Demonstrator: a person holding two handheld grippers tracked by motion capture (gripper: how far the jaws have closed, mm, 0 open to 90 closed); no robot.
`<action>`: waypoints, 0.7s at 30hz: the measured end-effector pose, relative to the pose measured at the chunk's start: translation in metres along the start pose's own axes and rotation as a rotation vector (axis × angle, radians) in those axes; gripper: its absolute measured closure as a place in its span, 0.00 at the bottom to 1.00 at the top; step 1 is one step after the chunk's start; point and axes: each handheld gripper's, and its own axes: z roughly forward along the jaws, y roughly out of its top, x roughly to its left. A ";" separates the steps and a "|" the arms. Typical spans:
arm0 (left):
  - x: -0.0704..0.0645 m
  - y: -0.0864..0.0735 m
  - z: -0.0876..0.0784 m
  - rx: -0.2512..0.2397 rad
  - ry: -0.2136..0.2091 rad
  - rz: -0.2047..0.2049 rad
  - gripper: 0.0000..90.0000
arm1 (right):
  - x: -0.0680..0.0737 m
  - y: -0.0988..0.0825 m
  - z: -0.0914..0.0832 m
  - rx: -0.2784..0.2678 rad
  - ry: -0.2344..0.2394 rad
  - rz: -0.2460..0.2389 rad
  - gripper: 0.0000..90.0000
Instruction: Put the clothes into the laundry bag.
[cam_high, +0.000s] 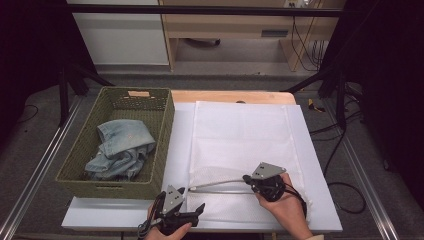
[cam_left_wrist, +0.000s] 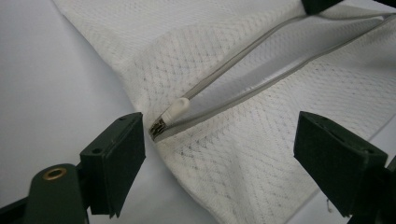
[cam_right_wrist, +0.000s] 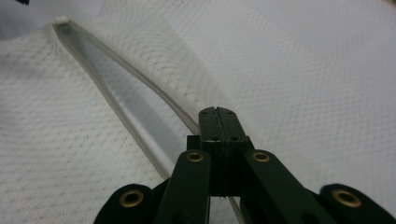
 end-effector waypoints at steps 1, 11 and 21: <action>0.000 0.000 0.000 0.000 0.001 0.003 0.18 | -0.001 0.003 -0.004 -0.014 -0.008 0.002 1.00; -0.001 -0.001 -0.001 0.017 0.009 0.005 0.18 | -0.008 0.021 -0.021 -0.065 -0.020 0.021 1.00; -0.001 -0.002 0.002 0.027 0.008 0.007 0.18 | -0.014 0.036 -0.031 -0.105 -0.018 0.023 1.00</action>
